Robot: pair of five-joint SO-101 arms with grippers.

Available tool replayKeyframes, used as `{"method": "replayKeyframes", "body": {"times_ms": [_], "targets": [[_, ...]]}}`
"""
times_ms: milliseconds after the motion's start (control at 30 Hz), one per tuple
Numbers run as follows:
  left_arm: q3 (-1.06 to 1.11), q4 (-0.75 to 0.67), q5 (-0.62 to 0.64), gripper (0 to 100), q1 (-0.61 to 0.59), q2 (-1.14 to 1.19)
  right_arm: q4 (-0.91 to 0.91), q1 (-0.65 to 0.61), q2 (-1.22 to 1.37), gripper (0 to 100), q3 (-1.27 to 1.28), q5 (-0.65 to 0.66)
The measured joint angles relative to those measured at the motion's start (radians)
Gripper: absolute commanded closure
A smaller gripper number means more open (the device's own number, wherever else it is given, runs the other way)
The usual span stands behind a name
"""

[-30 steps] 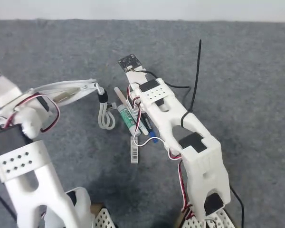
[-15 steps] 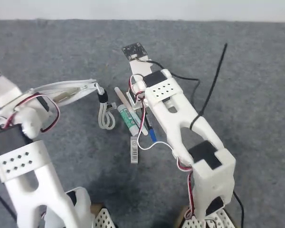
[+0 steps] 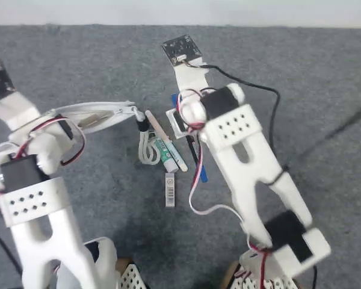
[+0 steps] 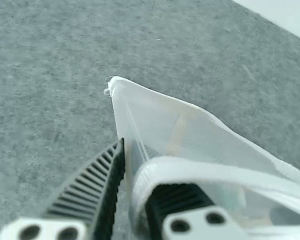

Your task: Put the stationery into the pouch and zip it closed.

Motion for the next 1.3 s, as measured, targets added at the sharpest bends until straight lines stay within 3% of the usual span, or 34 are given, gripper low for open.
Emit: {"method": "replayKeyframes", "body": {"times_ms": [333, 533, 1033, 1300], "targets": [[0.000, 0.000, 0.003, 99, 0.106, 0.000, 0.058, -0.058, -0.259, 99.2, 0.057, 0.000], [0.000, 0.000, 0.003, 99, 0.143, 0.000, -0.026, -0.141, -0.476, 99.2, 0.216, -0.130], [0.000, 0.000, 0.003, 99, 0.144, 0.000, -0.618, -0.175, -0.997, 99.2, 0.825, -0.391], [0.000, 0.000, 0.003, 99, 0.144, 0.000, -1.005, -0.175, -1.131, 99.2, 1.092, -0.408]]}}
